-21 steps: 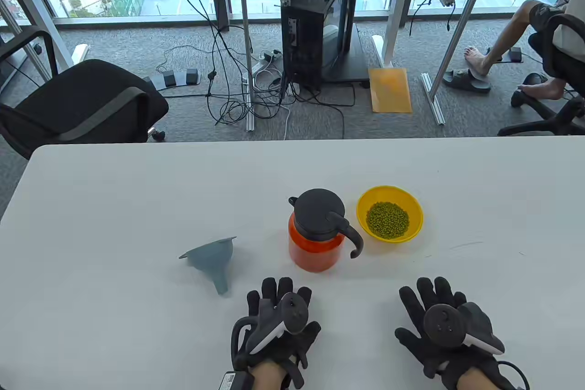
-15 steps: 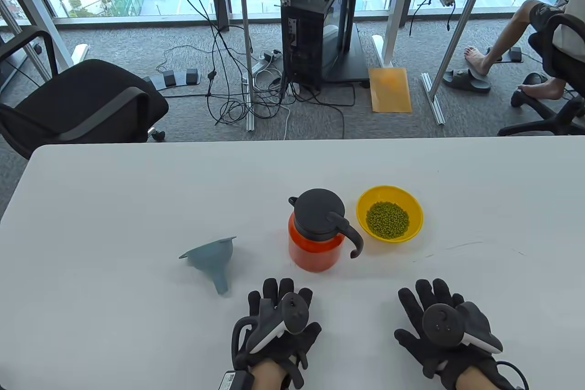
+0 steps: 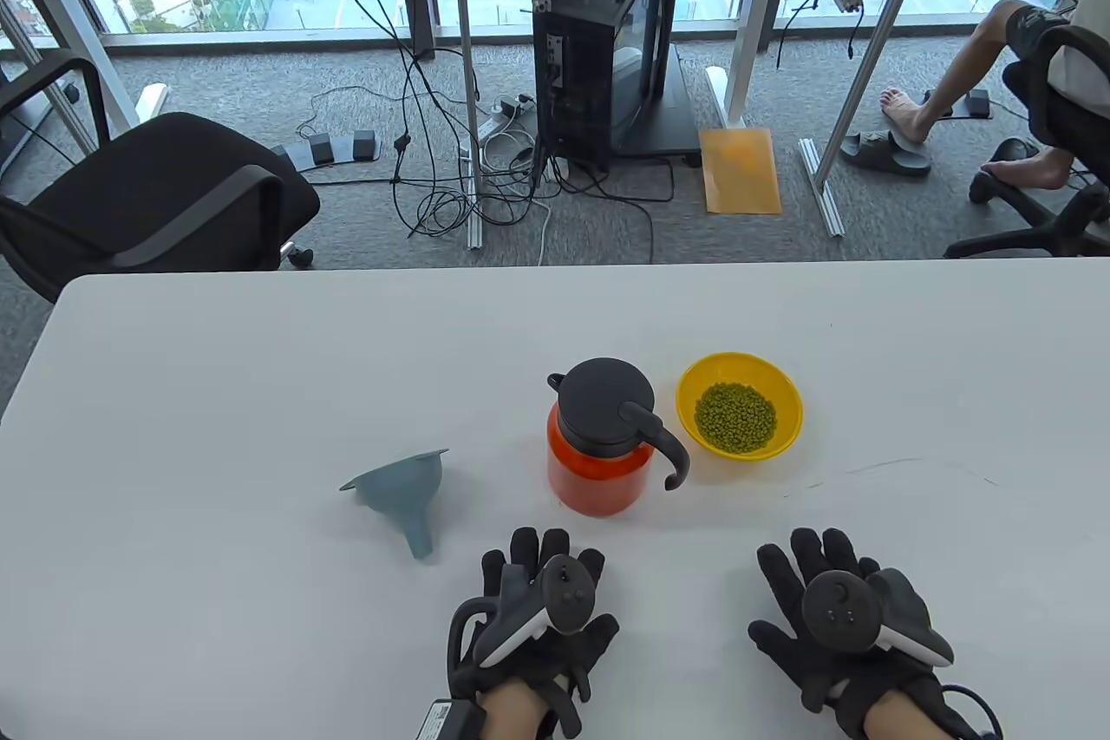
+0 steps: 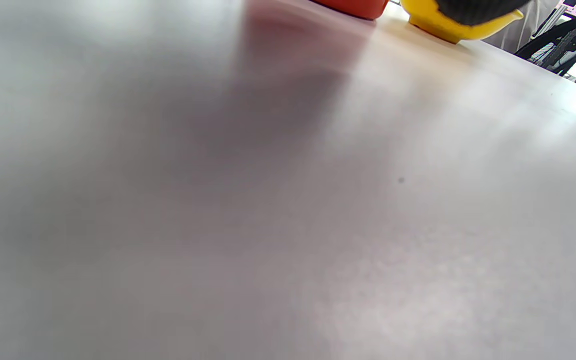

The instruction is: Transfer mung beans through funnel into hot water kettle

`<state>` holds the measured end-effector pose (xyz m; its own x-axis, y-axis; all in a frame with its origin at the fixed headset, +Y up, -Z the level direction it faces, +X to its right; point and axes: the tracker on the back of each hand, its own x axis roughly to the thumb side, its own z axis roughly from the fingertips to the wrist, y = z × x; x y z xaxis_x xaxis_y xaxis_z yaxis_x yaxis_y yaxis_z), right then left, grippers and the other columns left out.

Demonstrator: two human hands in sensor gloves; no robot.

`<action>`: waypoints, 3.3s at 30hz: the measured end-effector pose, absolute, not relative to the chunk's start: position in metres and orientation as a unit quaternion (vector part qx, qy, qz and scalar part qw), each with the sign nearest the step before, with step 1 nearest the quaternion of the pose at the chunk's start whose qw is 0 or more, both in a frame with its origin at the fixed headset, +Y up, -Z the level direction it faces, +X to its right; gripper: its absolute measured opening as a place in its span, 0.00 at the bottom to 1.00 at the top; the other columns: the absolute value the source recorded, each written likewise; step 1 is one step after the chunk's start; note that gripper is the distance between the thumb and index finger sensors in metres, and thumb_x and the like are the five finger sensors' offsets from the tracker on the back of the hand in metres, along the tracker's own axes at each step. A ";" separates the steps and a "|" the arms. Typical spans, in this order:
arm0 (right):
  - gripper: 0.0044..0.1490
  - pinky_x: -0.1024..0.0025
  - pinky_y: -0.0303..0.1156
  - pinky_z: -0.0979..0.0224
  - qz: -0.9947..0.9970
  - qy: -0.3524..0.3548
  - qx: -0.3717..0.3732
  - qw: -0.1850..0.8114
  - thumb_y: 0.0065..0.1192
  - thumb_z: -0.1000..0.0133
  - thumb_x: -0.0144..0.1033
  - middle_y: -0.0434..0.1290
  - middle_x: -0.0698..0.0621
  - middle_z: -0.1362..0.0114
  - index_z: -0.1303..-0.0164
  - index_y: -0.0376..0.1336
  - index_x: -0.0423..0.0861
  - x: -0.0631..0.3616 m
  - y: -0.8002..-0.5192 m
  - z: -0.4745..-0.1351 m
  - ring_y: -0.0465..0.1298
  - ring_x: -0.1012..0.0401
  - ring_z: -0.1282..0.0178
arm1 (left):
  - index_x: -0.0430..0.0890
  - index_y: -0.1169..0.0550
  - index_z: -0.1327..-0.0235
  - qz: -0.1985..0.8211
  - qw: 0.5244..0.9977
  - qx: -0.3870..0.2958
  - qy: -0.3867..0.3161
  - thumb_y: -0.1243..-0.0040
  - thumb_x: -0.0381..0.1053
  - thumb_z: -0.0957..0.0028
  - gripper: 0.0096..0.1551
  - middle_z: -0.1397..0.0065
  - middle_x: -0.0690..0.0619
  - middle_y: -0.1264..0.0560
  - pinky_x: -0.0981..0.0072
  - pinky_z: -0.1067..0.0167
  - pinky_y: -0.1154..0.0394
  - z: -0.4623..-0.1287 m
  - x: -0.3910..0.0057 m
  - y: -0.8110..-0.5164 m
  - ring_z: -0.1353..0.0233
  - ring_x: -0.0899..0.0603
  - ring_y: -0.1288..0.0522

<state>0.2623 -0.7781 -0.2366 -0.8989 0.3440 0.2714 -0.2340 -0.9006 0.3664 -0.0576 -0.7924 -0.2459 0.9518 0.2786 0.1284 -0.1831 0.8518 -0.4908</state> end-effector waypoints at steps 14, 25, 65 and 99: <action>0.57 0.23 0.28 0.36 0.952 0.141 0.177 0.206 0.50 0.40 0.61 0.24 0.32 0.21 0.15 0.32 0.42 0.232 -0.722 -0.274 0.23 0.30 0.27 | 0.64 0.55 0.20 0.145 0.951 -0.250 -0.112 0.53 0.72 0.51 0.48 0.15 0.56 0.69 0.38 0.31 0.76 -0.247 -0.057 -0.793 0.20 0.40 0.77; 0.58 0.23 0.30 0.36 0.937 0.123 0.214 0.247 0.51 0.39 0.61 0.24 0.31 0.21 0.15 0.32 0.41 0.178 -0.670 -0.330 0.25 0.30 0.26 | 0.64 0.54 0.19 0.155 0.948 -0.254 -0.116 0.53 0.72 0.51 0.48 0.15 0.56 0.69 0.38 0.31 0.76 -0.248 -0.059 -0.794 0.20 0.40 0.77; 0.74 0.29 0.54 0.34 0.956 0.046 0.187 0.222 0.81 0.53 0.57 0.41 0.24 0.23 0.19 0.39 0.33 0.095 -0.634 -0.393 0.57 0.30 0.30 | 0.63 0.53 0.19 0.178 0.937 -0.272 -0.126 0.52 0.71 0.51 0.48 0.15 0.55 0.68 0.39 0.29 0.74 -0.251 -0.061 -0.795 0.20 0.40 0.76; 0.46 0.54 0.82 0.63 0.832 0.032 0.018 0.554 0.54 0.41 0.49 0.72 0.30 0.39 0.28 0.55 0.24 0.273 -0.736 -0.301 0.85 0.39 0.55 | 0.63 0.53 0.20 0.187 0.946 -0.242 -0.111 0.53 0.71 0.51 0.47 0.15 0.56 0.67 0.38 0.30 0.74 -0.250 -0.074 -0.791 0.20 0.40 0.76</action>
